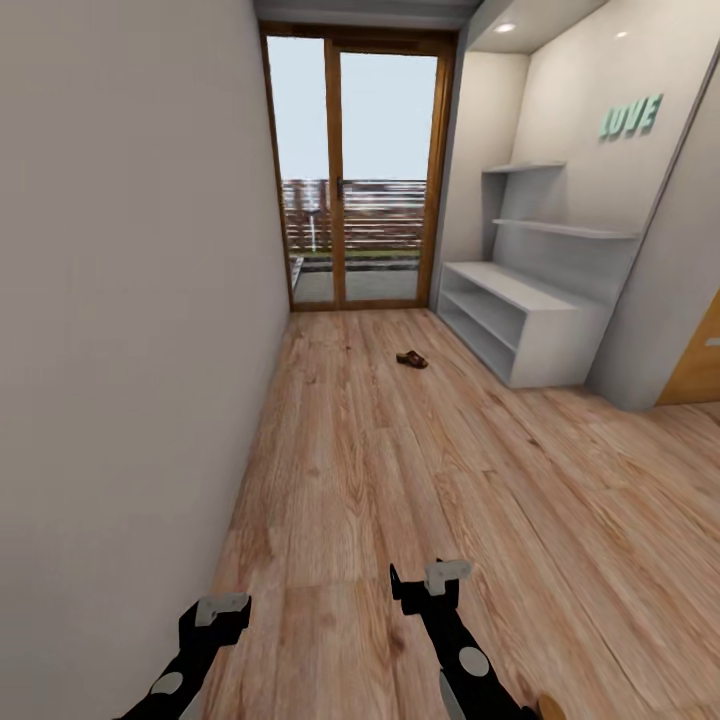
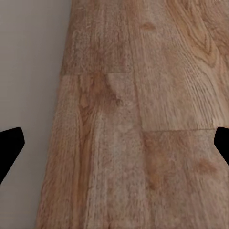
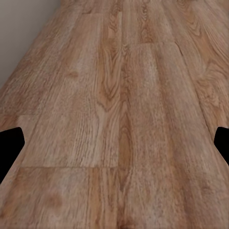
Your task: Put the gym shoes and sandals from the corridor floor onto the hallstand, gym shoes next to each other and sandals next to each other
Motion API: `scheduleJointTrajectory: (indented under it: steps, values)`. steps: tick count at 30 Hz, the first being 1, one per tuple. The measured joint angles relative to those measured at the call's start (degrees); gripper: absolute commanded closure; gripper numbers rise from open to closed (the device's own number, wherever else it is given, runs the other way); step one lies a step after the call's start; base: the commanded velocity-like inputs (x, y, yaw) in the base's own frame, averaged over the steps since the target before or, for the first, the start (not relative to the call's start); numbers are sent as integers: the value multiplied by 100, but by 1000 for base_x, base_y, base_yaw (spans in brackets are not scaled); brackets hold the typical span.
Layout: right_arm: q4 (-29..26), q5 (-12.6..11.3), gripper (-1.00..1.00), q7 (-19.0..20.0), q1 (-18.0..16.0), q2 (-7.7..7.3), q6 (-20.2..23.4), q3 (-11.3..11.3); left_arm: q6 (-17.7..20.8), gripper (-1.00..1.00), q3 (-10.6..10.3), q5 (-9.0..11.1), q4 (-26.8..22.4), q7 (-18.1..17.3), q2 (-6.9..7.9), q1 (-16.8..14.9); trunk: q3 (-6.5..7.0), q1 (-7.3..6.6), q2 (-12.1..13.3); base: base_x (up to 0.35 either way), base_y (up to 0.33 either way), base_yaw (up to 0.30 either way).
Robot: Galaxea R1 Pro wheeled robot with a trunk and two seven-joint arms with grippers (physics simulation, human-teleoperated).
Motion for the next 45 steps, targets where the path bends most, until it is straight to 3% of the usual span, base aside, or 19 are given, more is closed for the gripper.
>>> scheduleJointTrajectory:
  steps: [45]
  values:
    - [1, 0, -100, 8, 0, 0, 0, 0, 1, -100, -3, -27, 0, 0, -28, 0, 0, 2, 0, 95, 11, 0]
